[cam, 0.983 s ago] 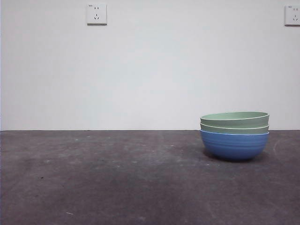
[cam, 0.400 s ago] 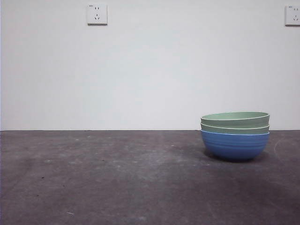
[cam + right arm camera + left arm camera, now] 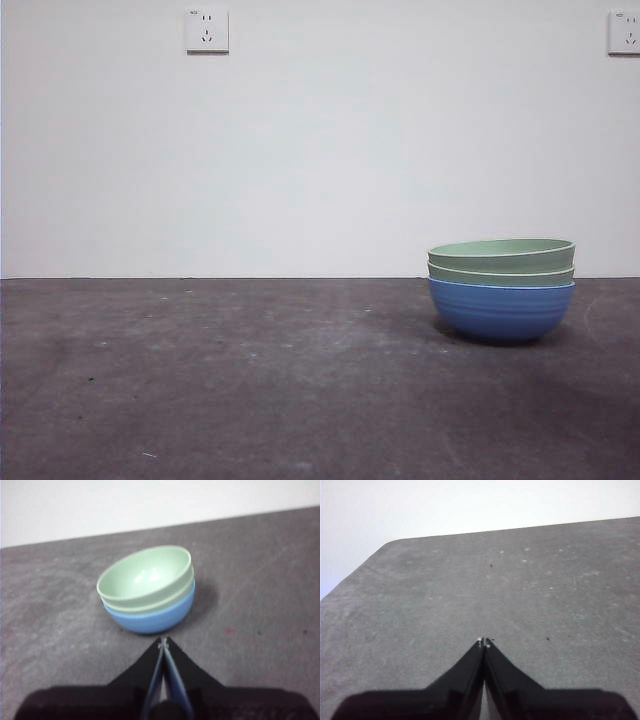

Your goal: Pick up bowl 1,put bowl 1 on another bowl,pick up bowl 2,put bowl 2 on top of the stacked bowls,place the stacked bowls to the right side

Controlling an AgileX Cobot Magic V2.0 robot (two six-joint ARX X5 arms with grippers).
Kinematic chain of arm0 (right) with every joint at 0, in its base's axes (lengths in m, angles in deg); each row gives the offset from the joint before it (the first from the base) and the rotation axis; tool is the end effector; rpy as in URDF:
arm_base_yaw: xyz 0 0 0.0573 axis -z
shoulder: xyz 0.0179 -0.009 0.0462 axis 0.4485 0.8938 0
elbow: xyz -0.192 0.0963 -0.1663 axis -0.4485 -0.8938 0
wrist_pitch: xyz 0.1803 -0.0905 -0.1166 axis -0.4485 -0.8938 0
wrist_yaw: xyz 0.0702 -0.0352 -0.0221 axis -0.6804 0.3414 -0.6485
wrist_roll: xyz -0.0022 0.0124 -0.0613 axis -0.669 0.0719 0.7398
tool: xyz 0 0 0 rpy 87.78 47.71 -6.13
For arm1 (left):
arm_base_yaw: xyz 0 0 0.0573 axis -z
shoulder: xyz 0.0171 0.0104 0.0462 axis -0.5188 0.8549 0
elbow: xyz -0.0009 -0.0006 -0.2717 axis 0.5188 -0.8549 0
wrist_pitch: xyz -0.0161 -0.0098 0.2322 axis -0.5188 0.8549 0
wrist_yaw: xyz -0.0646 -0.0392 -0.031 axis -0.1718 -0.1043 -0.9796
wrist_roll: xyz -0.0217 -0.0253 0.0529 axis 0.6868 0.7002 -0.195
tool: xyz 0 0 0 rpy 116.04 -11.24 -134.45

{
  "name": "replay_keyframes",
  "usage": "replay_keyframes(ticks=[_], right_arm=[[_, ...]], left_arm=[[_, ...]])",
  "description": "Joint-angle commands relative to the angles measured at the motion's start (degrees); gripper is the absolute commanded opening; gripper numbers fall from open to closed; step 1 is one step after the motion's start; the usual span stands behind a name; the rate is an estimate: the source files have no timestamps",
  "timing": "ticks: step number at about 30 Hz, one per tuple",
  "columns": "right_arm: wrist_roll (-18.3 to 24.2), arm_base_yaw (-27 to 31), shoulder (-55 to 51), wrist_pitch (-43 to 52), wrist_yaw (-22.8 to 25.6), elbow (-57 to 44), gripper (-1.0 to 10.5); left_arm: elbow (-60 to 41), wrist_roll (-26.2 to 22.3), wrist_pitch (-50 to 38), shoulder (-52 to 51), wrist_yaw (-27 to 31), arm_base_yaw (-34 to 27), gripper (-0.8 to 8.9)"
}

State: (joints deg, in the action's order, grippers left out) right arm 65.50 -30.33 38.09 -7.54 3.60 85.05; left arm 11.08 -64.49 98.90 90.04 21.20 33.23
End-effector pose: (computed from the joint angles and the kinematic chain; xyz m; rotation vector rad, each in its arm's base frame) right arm 0.0790 0.0125 0.1536 0.1278 0.1914 0.2281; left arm 0.0816 0.0025 0.1497 0.0719 0.1671 0.0856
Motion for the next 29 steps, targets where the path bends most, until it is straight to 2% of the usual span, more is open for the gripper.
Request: replay_keyframes(ticks=[1,29], right_arm=[[-0.85,-0.02,-0.28,-0.35,0.07,-0.61,0.0],[-1.68,-0.09,-0.17,-1.27,-0.07,-0.68,0.0]], left_arm=[[-0.81,0.42,-0.28,-0.15,0.07,-0.2,-0.02],[-0.81,0.42,-0.28,-0.15,0.07,-0.2,-0.02]])
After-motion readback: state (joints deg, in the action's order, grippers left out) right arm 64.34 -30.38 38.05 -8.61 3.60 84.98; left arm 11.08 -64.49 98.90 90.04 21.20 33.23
